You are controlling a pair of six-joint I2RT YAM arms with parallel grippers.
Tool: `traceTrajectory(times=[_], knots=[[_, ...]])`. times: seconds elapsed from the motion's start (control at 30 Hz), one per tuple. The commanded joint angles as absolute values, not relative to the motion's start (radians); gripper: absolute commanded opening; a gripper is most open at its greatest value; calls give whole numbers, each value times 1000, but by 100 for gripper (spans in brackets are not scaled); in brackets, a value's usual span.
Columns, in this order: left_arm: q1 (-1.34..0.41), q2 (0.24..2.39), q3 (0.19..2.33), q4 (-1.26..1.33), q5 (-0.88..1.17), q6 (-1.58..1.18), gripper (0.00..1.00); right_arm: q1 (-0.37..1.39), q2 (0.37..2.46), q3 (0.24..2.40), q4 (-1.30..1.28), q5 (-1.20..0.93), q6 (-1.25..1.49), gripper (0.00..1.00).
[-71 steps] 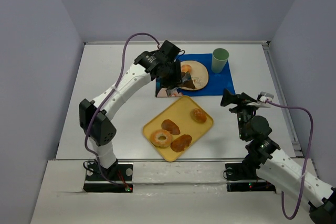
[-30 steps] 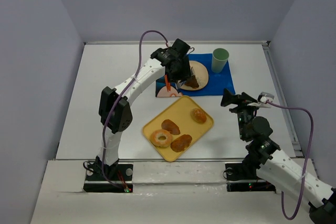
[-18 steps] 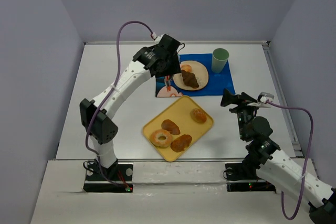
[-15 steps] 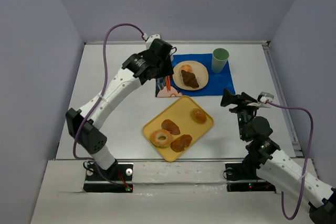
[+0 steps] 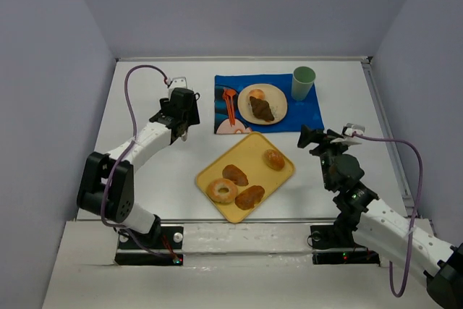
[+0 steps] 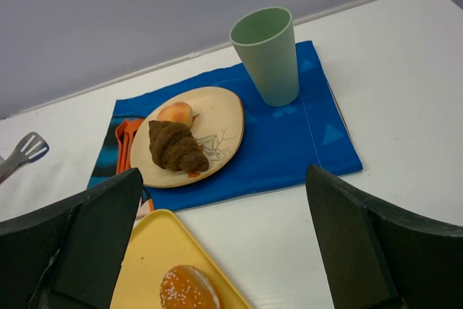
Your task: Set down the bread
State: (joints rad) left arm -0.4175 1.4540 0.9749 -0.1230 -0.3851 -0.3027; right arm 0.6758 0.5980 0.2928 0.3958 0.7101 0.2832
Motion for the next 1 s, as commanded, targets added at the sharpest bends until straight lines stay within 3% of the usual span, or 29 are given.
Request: traceTrajectory(times=[0.0, 0.17, 0.2, 0.23, 0.37, 0.63, 0.87, 0.97], knots=[[-355, 1543, 956, 124, -276, -271, 74, 684, 615, 337, 449, 741, 278, 100], [-331, 1644, 1003, 86, -324, -291, 78, 684, 609, 351, 408, 730, 285, 100], [-330, 1649, 1003, 86, -328, -294, 92, 684, 609, 356, 391, 730, 288, 100], [-330, 1652, 1005, 83, -333, -301, 99, 684, 598, 360, 353, 730, 302, 100], [-327, 1632, 1012, 48, -341, -333, 99, 684, 555, 385, 252, 716, 347, 100], [-327, 1257, 930, 3, -420, -434, 99, 684, 485, 440, 88, 727, 425, 100], [-327, 768, 676, 76, -506, -518, 99, 684, 460, 460, 3, 770, 468, 100], [-327, 672, 594, 109, -525, -535, 99, 684, 434, 453, 3, 775, 474, 100]])
